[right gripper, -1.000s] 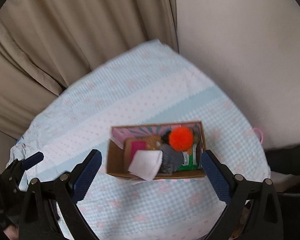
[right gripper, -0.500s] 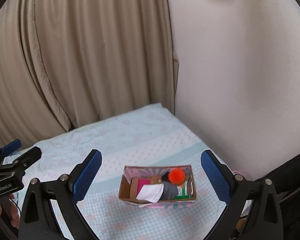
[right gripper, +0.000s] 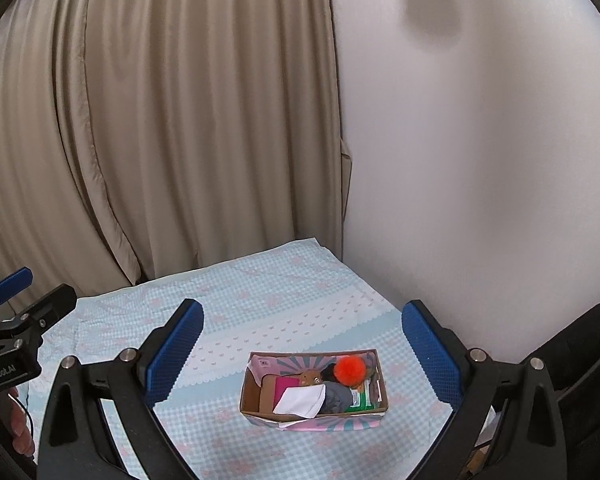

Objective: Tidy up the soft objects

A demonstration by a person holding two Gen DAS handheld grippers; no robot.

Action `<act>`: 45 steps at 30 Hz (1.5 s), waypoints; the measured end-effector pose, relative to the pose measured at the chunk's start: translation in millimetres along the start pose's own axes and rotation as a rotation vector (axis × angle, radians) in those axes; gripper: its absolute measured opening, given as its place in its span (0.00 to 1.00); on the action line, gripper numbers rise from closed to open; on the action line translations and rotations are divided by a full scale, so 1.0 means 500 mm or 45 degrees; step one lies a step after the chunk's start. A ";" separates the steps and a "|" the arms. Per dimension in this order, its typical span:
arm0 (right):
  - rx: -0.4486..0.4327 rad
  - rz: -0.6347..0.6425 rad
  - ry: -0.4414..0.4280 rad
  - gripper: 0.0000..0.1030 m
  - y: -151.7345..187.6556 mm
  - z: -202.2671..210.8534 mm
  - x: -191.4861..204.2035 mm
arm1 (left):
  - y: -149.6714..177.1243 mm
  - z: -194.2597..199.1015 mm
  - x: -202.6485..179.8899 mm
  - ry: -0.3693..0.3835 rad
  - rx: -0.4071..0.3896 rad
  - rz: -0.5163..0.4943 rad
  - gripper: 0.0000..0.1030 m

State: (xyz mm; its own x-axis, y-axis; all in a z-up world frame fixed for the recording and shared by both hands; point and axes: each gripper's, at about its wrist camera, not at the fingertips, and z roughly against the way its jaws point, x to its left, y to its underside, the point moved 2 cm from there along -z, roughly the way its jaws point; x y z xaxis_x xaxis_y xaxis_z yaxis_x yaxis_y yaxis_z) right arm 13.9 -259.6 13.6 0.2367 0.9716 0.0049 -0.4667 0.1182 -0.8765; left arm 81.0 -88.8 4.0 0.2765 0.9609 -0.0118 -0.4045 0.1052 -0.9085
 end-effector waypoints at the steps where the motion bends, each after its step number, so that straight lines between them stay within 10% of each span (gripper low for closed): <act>1: -0.005 0.004 0.004 0.96 0.000 0.002 0.001 | 0.001 0.001 0.000 0.000 0.001 0.001 1.00; 45: -0.004 -0.004 0.000 0.96 -0.010 -0.005 0.009 | 0.003 -0.006 -0.010 -0.041 -0.020 0.032 1.00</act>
State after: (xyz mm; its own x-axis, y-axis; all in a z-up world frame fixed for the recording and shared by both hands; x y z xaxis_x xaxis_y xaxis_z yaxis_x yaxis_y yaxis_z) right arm 19.5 -256.3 17.1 0.2382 0.9712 0.0076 -0.4632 0.1204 -0.8780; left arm 81.7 -94.2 1.5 0.2381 0.9710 -0.0217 -0.3973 0.0770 -0.9144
